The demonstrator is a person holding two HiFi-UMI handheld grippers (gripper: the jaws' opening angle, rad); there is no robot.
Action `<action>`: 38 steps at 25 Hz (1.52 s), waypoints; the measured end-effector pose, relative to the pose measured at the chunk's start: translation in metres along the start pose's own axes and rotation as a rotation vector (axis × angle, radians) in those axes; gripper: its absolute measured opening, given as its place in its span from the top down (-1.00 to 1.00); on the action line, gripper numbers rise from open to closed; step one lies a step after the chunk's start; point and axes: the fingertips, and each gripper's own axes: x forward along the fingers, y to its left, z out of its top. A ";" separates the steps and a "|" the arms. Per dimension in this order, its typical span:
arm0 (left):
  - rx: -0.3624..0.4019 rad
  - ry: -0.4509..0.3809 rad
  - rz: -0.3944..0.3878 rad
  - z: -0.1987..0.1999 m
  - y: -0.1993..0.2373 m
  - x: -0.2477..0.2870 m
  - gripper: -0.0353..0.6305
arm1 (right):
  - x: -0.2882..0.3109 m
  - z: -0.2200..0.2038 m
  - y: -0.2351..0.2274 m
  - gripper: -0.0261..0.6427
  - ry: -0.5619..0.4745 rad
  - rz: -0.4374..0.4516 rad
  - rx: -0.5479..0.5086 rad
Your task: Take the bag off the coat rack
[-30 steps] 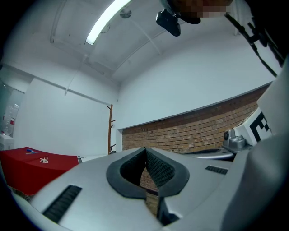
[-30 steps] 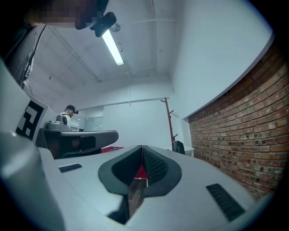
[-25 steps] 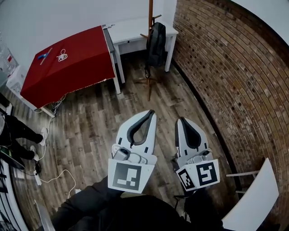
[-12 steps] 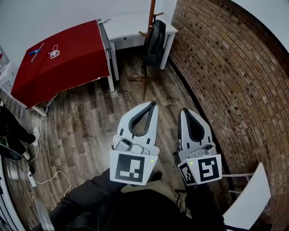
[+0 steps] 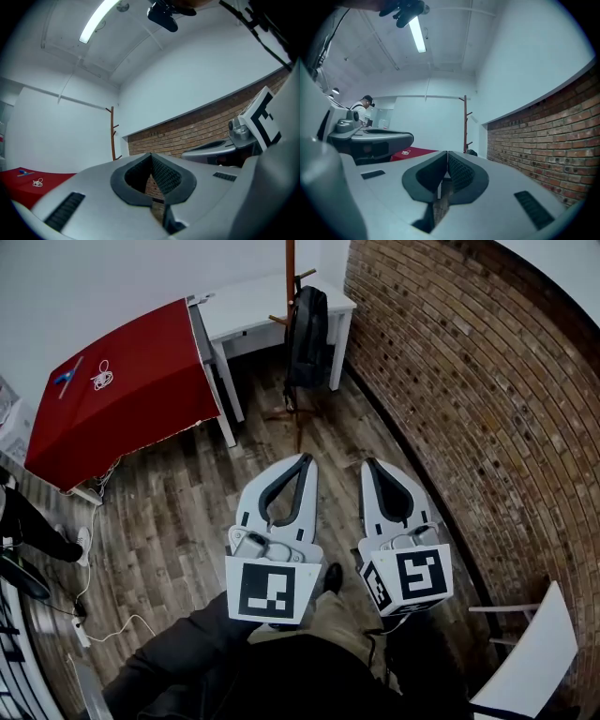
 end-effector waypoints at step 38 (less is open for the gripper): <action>0.011 0.098 0.082 -0.113 0.066 0.405 0.87 | 0.321 -0.053 -0.250 0.90 -0.040 0.216 0.088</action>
